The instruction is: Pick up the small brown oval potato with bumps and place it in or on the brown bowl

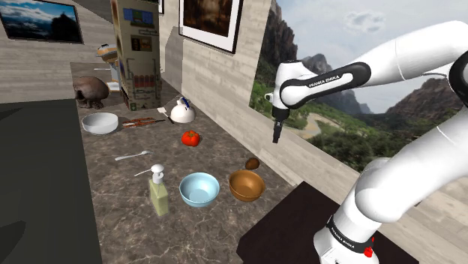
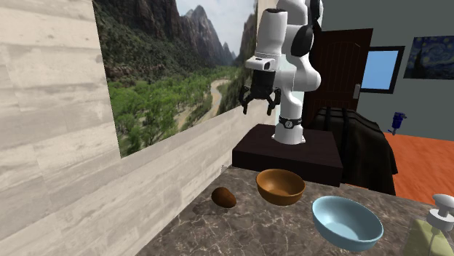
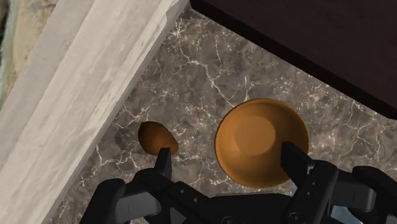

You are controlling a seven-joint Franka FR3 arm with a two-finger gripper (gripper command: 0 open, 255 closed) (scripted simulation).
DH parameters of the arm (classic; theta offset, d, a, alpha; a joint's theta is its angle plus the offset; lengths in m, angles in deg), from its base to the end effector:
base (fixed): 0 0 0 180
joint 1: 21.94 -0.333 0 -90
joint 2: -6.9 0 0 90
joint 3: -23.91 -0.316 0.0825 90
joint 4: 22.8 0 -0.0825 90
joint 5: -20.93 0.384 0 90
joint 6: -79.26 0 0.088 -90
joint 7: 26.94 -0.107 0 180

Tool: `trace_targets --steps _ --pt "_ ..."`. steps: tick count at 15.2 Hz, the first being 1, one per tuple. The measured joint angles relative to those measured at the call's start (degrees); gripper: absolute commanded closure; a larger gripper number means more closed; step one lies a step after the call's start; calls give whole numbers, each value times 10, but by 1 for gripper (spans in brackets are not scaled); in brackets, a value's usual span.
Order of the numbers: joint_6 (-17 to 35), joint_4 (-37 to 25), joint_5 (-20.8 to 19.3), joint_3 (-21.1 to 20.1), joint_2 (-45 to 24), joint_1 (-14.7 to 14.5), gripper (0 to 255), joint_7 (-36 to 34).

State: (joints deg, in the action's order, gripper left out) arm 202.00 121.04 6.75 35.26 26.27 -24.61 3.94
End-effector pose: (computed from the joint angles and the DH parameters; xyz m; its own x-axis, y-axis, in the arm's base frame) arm 0.4160 -0.0736 0.3972 0.8569 0.5045 -0.1058 0.5138 -0.8524 0.0968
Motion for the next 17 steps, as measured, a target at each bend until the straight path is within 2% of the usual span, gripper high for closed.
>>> trace_targets --steps 7,14,17 --pt "132 -31 -26 28 -164 -4 0 116" --pt "241 -91 -45 25 -331 4 0 212" --pt "272 -129 -57 20 -398 11 0 250"
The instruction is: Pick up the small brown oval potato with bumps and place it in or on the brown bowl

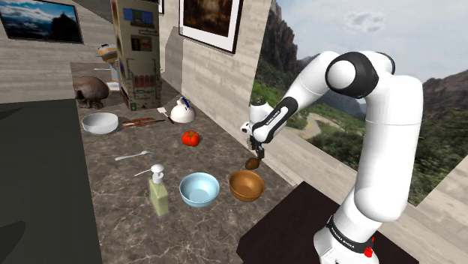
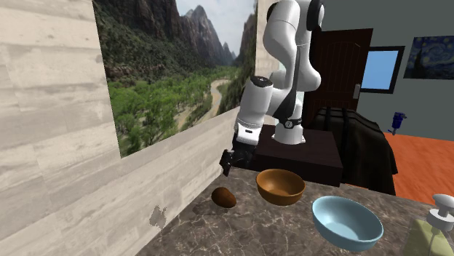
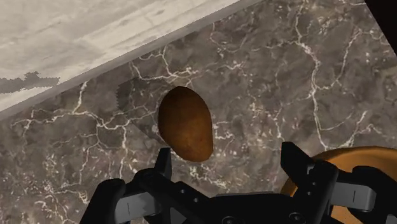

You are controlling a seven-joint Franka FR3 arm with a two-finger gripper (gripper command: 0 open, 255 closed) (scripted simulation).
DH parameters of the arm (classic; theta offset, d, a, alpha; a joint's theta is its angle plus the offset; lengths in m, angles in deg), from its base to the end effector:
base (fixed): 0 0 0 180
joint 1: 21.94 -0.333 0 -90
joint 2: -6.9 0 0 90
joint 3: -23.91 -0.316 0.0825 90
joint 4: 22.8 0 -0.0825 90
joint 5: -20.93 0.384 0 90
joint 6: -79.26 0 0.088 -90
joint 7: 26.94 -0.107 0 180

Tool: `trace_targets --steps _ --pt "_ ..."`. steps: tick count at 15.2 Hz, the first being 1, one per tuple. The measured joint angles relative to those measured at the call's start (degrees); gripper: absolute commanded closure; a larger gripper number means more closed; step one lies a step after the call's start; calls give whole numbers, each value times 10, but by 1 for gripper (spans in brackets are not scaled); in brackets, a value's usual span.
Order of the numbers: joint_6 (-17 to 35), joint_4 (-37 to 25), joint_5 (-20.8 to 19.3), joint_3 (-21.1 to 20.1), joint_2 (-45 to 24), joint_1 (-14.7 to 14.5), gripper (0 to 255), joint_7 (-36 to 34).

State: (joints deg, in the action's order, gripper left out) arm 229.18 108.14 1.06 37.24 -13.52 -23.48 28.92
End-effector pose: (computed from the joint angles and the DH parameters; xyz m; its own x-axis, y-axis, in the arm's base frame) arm 0.5190 -0.1040 0.1976 0.4615 0.8553 -0.2356 0.8863 -0.4559 0.0813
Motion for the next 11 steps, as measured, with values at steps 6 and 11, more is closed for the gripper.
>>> trace_targets --steps 6,11 --pt "51 -83 -30 -10 -129 11 0 57" --pt "78 -108 -34 -9 -179 18 0 60"
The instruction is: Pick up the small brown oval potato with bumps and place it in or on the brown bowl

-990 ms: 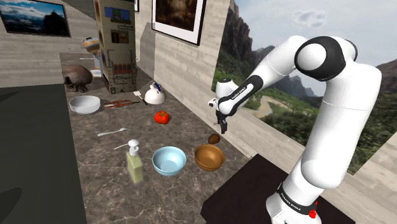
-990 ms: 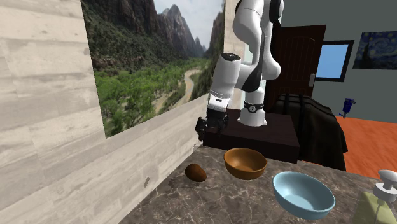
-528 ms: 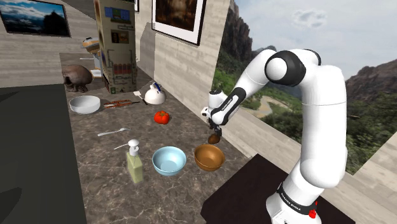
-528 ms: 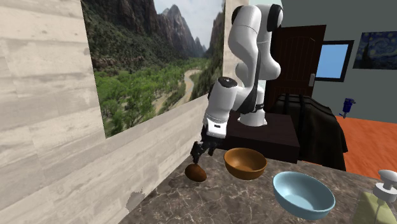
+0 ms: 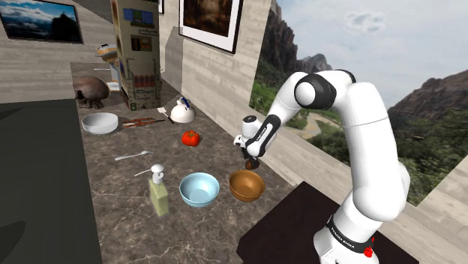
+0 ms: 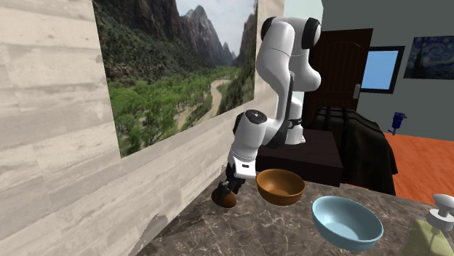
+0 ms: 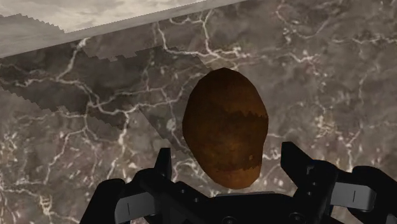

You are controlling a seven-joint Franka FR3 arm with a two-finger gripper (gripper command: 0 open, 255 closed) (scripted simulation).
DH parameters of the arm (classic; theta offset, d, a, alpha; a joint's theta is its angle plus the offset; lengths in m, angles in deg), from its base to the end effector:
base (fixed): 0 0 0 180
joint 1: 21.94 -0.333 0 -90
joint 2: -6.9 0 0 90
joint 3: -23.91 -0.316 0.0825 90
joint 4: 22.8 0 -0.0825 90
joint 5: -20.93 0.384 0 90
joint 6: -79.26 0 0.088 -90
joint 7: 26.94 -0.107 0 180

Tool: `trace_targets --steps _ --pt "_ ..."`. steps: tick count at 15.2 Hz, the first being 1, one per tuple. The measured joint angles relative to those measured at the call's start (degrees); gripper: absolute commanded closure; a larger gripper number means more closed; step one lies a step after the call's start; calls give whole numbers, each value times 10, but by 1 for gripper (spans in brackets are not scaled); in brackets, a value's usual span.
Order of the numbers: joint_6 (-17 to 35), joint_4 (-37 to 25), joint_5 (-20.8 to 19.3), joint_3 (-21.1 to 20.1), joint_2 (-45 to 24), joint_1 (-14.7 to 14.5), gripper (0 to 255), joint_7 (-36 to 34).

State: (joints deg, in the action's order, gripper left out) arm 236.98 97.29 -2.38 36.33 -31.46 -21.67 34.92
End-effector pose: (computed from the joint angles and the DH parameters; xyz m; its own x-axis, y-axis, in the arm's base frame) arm 0.5535 -0.1136 0.0998 0.2806 0.9193 -0.2758 0.9596 -0.2753 0.0586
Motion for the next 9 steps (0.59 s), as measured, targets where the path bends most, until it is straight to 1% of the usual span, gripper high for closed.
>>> trace_targets --steps 3,9 --pt "11 -6 -1 1 -16 3 0 0" --pt "14 -7 -2 2 -20 3 0 -1"
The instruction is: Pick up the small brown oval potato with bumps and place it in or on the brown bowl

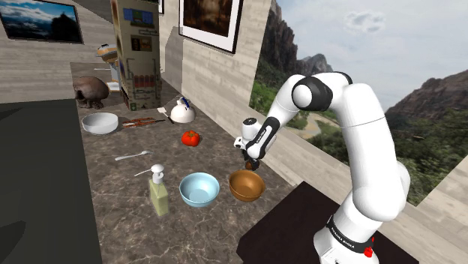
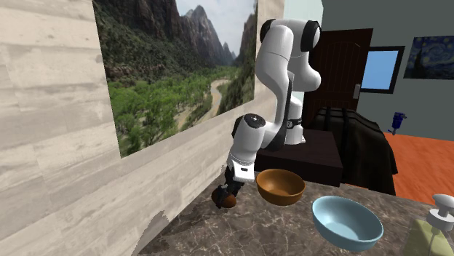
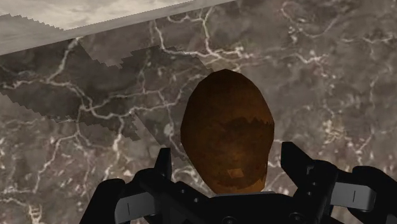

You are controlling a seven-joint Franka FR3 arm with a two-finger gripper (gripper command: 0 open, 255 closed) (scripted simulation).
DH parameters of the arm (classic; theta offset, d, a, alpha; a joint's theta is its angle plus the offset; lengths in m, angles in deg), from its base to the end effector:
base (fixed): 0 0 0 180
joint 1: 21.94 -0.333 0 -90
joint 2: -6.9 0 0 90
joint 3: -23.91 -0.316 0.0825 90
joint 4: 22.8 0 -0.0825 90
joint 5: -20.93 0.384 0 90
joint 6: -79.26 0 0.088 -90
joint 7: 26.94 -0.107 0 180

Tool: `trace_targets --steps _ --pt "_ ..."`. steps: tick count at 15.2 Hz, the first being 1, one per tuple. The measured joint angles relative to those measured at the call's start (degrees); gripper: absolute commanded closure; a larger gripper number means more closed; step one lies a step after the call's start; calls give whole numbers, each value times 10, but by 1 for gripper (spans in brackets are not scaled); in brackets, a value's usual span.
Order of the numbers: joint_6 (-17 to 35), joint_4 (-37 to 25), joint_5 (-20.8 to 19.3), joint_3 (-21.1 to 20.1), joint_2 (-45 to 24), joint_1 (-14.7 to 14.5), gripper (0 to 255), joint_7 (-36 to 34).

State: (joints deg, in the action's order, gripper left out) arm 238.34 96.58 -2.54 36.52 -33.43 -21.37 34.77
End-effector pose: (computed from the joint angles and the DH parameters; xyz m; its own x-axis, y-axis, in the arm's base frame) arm 0.5522 -0.1176 0.0865 0.2803 0.9194 -0.2758 0.9597 -0.2750 0.0588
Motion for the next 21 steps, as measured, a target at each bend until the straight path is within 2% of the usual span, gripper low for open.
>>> trace_targets --steps 1,12,21 --pt "0 0 0 0 0 0 255 0" --pt "-2 1 0 0 4 0 255 1" --pt "-43 25 4 -4 69 1 255 17"
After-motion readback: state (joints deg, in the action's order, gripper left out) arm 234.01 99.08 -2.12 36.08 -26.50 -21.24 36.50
